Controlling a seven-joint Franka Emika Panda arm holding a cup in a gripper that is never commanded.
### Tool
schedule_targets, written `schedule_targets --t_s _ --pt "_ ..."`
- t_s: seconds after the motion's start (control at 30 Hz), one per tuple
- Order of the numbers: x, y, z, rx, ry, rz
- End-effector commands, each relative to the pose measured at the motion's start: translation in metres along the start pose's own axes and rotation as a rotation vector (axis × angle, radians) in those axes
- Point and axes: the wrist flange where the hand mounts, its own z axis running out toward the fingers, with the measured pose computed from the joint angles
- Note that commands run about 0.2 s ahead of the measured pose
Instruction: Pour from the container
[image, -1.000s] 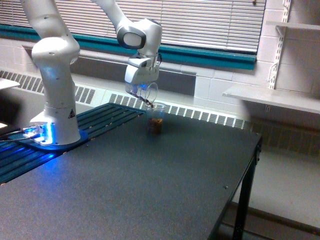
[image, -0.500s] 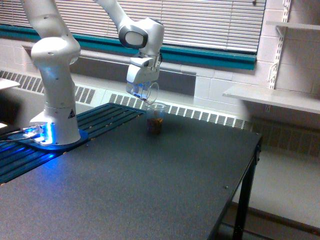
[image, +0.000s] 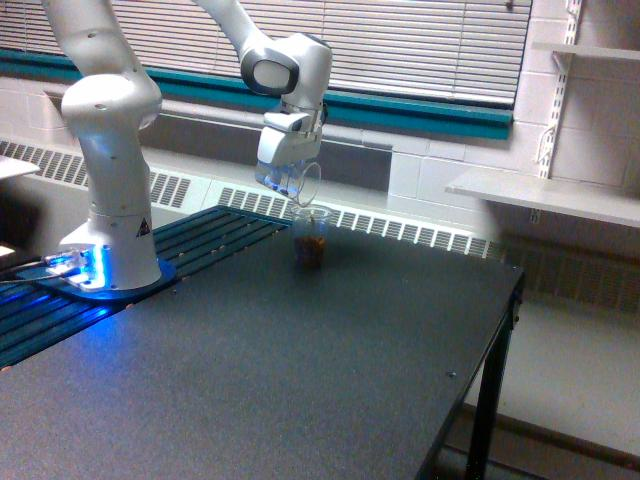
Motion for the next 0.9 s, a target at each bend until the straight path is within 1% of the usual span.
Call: schedule_targets --t_s 0.03,0.2,0.43,0.57,0.63,0.7,0.9 --pt "-0.001 -0.002 -0.003 -0.003 -0.026 -0.037" --pt "0.0 -0.004 -0.005 0.003 -0.038 -0.04" --pt "-0.009 -0.007 -0.005 0.008 -0.088 -0.054" --pt "-0.01 -0.006 -0.003 0.002 -0.108 -0.053" --pt "-0.008 -0.007 -0.005 0.009 -0.11 -0.053" --pt "-0.003 -0.006 -0.005 0.0 -0.113 -0.047" --pt "0.001 -0.005 -0.01 0.007 -0.121 -0.05"
